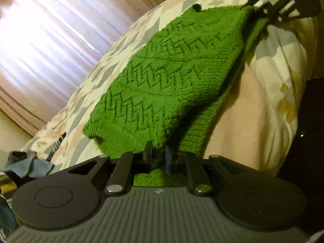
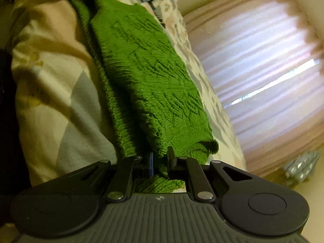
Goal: Fold clothes
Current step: 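Carry the held hem over the vest body toward the neckline with both grippers, then lower the hem onto the vest and open both grippers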
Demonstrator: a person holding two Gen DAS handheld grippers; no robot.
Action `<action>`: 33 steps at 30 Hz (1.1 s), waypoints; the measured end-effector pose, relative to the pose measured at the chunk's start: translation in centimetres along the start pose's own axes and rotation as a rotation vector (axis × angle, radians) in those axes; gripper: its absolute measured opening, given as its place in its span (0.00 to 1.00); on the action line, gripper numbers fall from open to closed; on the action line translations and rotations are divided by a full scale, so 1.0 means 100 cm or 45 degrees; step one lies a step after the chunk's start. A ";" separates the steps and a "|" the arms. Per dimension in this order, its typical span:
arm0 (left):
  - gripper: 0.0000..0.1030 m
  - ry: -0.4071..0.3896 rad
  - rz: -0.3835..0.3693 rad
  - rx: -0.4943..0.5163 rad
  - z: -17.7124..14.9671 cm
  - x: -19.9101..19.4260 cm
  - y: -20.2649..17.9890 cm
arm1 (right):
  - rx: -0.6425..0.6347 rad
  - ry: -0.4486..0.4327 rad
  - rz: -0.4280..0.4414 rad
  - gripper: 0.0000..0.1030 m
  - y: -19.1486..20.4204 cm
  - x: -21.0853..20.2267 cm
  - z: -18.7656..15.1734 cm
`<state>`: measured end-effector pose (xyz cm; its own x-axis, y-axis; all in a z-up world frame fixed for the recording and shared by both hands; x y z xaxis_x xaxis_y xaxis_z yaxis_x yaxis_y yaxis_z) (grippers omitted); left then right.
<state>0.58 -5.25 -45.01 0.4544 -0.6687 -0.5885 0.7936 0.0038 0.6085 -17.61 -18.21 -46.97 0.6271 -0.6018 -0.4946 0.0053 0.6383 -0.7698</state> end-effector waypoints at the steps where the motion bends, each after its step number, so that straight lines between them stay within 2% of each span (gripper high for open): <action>1: 0.12 0.000 -0.020 -0.024 -0.001 -0.002 0.004 | 0.008 0.005 0.004 0.14 -0.003 -0.002 0.000; 2: 0.12 -0.002 -0.062 -0.082 -0.002 -0.009 0.011 | 0.005 0.005 -0.003 0.23 -0.005 -0.006 0.000; 4: 0.12 -0.029 -0.127 -0.200 -0.003 -0.025 0.023 | 0.060 0.008 0.012 0.29 -0.014 -0.012 0.003; 7: 0.11 -0.133 -0.210 -0.417 0.009 -0.045 0.050 | 0.377 -0.029 0.136 0.28 -0.045 -0.033 0.005; 10: 0.11 -0.207 -0.280 -0.598 0.026 -0.040 0.065 | 0.777 -0.145 0.304 0.29 -0.083 -0.039 0.016; 11: 0.11 -0.203 -0.293 -0.617 0.032 -0.033 0.064 | 0.888 -0.178 0.362 0.29 -0.092 -0.037 0.023; 14: 0.11 -0.123 -0.357 -0.623 0.038 -0.003 0.048 | 1.020 -0.187 0.486 0.30 -0.090 -0.012 0.034; 18: 0.12 -0.021 -0.374 -0.639 0.011 0.025 0.021 | 1.025 -0.045 0.559 0.31 -0.062 0.017 0.026; 20: 0.13 -0.025 -0.407 -0.746 0.002 0.024 0.029 | 1.068 -0.014 0.572 0.31 -0.047 0.026 0.006; 22: 0.14 -0.009 -0.394 -0.776 0.004 0.018 0.044 | 1.123 -0.018 0.611 0.30 -0.048 0.027 0.002; 24: 0.14 -0.043 -0.316 -0.741 0.014 0.011 0.066 | 1.127 -0.006 0.641 0.30 -0.063 0.025 0.007; 28: 0.17 -0.116 -0.206 -0.741 0.041 0.024 0.115 | 1.134 -0.118 0.532 0.37 -0.118 0.031 0.023; 30: 0.17 -0.131 -0.162 -0.734 0.057 0.050 0.136 | 1.122 -0.157 0.463 0.37 -0.142 0.051 0.037; 33: 0.17 -0.108 -0.160 -0.764 0.070 0.100 0.155 | 1.085 -0.141 0.392 0.37 -0.162 0.098 0.056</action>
<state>14.61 -17.03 -37.70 0.3286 -0.7479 -0.5767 0.9393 0.3224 0.1171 -7.21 -31.79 -37.10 0.7669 -0.3249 -0.5535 0.3714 0.9280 -0.0301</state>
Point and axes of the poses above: each gripper's, at about its wrist camera, not at the fingertips, and x roughly the way its jaws point, y to its left, z to its top, the point moved 5 cm from there along x, roughly the way its jaws point, and after that the axes turned 2 degrees about y, right-handed, at the moved point
